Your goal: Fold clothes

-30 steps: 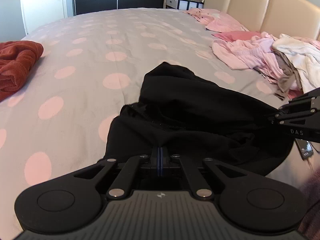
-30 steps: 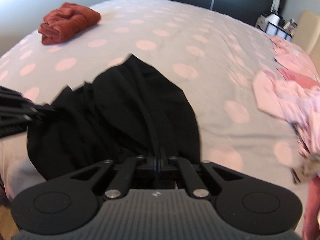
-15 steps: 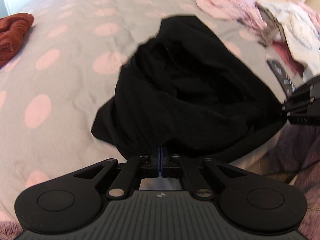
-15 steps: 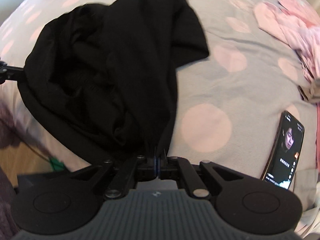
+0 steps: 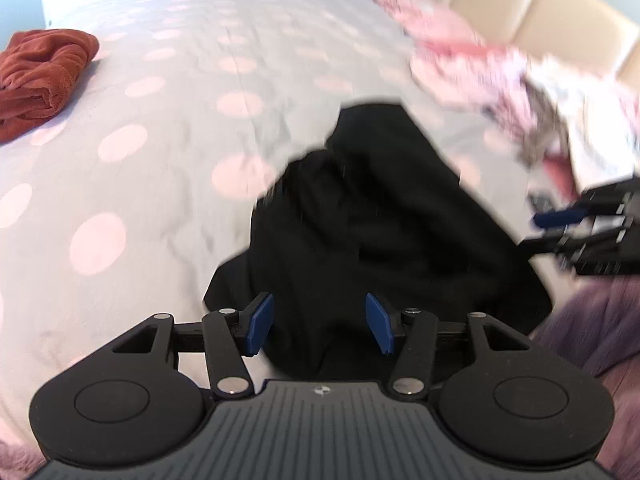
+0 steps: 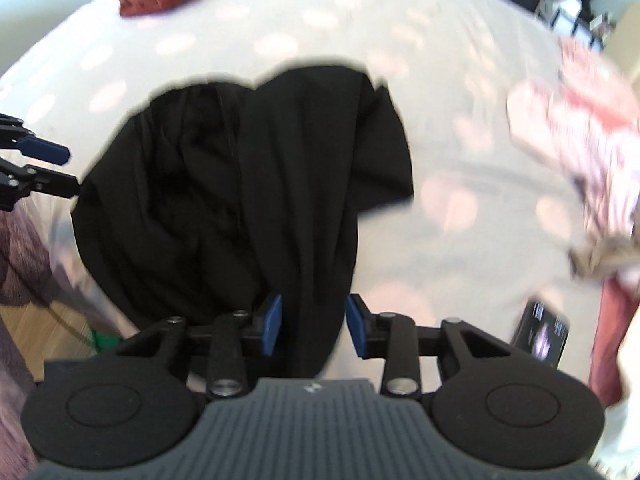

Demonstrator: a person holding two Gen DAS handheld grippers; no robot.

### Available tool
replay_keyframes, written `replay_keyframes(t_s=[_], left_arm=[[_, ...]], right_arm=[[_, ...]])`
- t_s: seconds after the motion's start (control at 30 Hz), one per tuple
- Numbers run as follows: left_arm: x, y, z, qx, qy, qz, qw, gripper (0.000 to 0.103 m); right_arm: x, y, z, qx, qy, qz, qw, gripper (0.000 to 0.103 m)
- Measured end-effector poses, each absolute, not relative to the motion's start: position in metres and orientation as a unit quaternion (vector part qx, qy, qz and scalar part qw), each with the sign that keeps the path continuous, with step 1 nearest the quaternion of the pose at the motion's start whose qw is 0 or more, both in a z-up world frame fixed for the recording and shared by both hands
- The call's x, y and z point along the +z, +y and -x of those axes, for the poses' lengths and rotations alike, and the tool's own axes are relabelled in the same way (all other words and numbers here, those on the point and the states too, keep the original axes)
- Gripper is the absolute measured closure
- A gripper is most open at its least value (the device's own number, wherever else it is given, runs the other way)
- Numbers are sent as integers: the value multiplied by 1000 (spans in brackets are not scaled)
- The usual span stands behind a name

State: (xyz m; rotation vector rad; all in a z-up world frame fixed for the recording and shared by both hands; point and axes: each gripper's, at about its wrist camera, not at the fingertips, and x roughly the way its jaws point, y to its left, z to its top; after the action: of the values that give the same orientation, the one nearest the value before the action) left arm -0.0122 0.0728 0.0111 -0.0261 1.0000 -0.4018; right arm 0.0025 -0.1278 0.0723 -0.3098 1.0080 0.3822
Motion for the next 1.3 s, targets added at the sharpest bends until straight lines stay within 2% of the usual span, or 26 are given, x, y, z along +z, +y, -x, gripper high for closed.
replay_keyframes(t_s=[0.13,0.23,0.43,0.47,0.5,0.53,0.57,0.63,0.7,0.87,1.17,1.27,1.3], left_arm=[[8,67,-7,-181,480,52,857,55],[-2,57,-23,-135,480,50,866,55],[-22,52,-54,-96,487,33,868,56],[-26,55,-58,-99,492,41,864,59],[-31,57,-62,-102,498,50,860,71],[-34,59,-65,-103,502,51,857,75],[-35,61,-66,-103,501,54,858,76],[-34,63,-65,-109,496,52,860,86],[-30,65,-65,-109,490,51,863,88],[-11,74,-55,-118,475,51,871,92],[-6,84,-18,-114,492,23,863,94],[-6,88,-11,-112,494,26,862,94],[-5,87,-11,-114,492,20,863,94]], right_arm=[[75,-108,-19,218,456,147,850,66],[67,-92,-34,213,438,167,857,58],[46,-77,-73,209,434,175,858,58],[41,-77,-81,211,440,173,856,60],[38,-78,-86,209,444,172,854,65],[34,-78,-91,207,448,170,853,83],[31,-78,-95,205,452,169,851,90],[32,-85,-98,193,449,167,856,95],[35,-95,-100,179,445,163,862,96],[45,-139,-107,113,454,156,870,97],[18,-215,-87,36,541,147,827,95],[24,-223,-79,33,531,124,838,85],[30,-221,-75,35,519,128,844,77]])
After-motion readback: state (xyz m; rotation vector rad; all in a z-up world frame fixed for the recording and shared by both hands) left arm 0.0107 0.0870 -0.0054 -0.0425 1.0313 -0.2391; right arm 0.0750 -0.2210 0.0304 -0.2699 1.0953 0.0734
